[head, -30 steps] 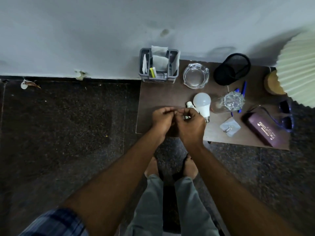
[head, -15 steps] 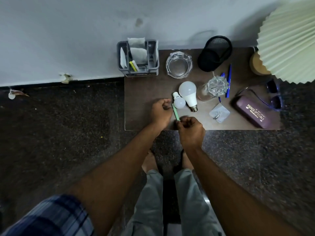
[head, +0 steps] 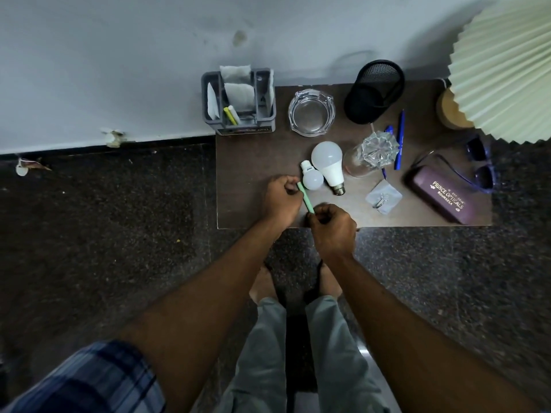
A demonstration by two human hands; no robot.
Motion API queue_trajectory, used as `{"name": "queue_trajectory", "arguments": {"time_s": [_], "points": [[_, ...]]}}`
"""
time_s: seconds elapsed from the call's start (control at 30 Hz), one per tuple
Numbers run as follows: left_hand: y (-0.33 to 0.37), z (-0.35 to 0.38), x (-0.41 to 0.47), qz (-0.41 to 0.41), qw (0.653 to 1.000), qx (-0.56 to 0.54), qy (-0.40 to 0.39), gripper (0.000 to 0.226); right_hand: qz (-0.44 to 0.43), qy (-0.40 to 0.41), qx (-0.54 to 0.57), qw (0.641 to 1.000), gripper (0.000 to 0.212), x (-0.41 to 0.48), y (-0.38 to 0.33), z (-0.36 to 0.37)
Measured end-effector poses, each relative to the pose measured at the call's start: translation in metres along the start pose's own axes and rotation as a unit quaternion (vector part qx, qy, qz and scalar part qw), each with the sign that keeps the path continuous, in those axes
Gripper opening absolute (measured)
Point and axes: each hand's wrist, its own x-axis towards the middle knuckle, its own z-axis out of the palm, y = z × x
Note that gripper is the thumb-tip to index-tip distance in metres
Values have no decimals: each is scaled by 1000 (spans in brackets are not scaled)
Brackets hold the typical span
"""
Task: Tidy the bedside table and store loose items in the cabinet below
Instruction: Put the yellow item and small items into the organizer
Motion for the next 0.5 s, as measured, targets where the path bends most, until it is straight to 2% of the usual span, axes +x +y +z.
{"name": "queue_trajectory", "arguments": {"time_s": [0.27,0.37,0.5], "points": [[1,-16,3,-49,990,-120,61,14,-44,-5,55,997,11,-7,-17,-6],[6,-26,5,-72,981,-157,86,18,-44,1,97,994,11,-7,-28,-8],[24,-46,4,-88,961,-240,107,9,-62,9,140,988,11,-1,-55,-10]]}}
